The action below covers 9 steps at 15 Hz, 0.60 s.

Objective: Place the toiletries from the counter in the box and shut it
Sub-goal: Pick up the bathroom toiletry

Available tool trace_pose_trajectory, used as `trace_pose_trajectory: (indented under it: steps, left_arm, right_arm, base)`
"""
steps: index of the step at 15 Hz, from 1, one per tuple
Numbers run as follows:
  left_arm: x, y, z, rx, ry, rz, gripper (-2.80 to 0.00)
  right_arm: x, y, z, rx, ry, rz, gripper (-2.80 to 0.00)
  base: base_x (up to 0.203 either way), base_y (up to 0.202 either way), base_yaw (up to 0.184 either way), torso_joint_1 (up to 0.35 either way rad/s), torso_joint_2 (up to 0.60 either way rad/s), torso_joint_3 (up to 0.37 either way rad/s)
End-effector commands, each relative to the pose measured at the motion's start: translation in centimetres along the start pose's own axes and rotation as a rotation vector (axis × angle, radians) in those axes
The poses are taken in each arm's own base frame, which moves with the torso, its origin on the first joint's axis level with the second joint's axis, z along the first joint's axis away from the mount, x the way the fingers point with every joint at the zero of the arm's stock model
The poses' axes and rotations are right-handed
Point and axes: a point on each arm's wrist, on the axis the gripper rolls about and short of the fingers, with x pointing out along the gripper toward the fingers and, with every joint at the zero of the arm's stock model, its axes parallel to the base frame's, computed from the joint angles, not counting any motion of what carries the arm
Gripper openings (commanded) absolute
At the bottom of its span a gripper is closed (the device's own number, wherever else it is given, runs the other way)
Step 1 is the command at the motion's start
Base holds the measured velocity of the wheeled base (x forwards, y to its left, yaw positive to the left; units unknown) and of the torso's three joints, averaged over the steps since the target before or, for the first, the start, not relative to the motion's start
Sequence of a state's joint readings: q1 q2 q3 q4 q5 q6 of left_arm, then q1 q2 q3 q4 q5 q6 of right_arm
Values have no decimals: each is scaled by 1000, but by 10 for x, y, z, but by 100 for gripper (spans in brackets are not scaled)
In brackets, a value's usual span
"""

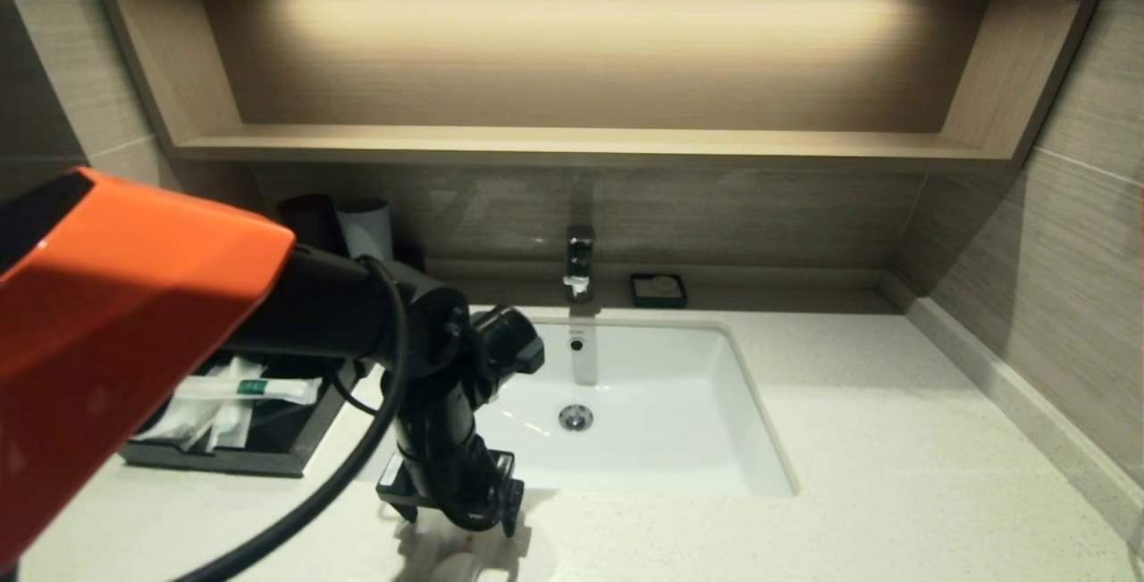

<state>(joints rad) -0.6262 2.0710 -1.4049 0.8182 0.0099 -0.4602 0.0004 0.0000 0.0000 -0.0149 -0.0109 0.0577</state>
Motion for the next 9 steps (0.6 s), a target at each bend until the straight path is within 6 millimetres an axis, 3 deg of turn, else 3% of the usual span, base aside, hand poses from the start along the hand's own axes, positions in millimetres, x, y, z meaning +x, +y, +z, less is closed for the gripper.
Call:
trace_pose_trajectory:
  steps: [1, 6, 9]
  left_arm:
    - [-3, 2, 4, -10, 2, 1, 0]
    - [-24, 2, 1, -11, 131, 51, 0]
    - [-22, 2, 0, -24, 166, 57, 0]
  right_arm:
    - [0, 0, 0, 1, 1, 1, -280]
    - [0, 0, 0, 1, 1, 0, -280]
    - [0, 0, 0, 1, 0, 0, -280]
  base:
    - [0, 0, 0, 0, 0, 0]
    - [0, 0, 0, 0, 0, 0]
    - [0, 0, 0, 0, 0, 0]
